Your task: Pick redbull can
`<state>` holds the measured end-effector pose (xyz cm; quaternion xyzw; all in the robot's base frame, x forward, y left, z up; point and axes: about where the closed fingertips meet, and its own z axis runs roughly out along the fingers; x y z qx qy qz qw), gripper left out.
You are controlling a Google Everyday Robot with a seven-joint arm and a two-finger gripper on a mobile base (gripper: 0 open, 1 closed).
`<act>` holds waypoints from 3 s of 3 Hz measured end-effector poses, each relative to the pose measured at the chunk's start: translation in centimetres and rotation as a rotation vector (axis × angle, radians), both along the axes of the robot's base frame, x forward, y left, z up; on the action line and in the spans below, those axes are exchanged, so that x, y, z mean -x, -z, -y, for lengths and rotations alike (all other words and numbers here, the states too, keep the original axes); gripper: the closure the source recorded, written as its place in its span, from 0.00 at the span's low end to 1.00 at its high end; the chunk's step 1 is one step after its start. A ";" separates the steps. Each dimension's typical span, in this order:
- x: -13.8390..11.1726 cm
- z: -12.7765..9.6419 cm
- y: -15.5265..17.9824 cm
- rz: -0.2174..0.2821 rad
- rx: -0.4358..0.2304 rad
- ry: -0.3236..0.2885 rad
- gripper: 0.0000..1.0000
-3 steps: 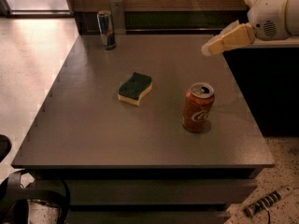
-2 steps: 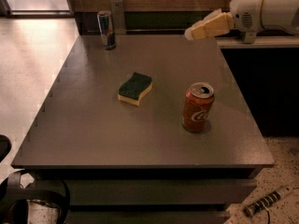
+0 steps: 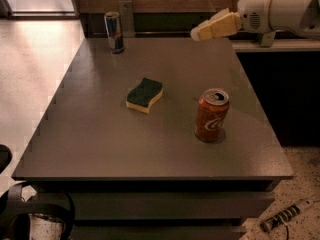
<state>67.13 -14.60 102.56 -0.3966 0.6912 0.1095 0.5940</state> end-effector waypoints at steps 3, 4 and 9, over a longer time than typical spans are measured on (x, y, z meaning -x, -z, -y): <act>-6.2 -9.3 4.2 0.012 -0.219 -0.051 0.00; -7.3 -12.0 5.7 -0.010 -0.249 -0.081 0.00; -16.2 -17.9 10.1 -0.078 -0.303 -0.139 0.00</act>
Offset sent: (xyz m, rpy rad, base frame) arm 0.0636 0.0804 -0.0330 0.2473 -0.0502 0.0219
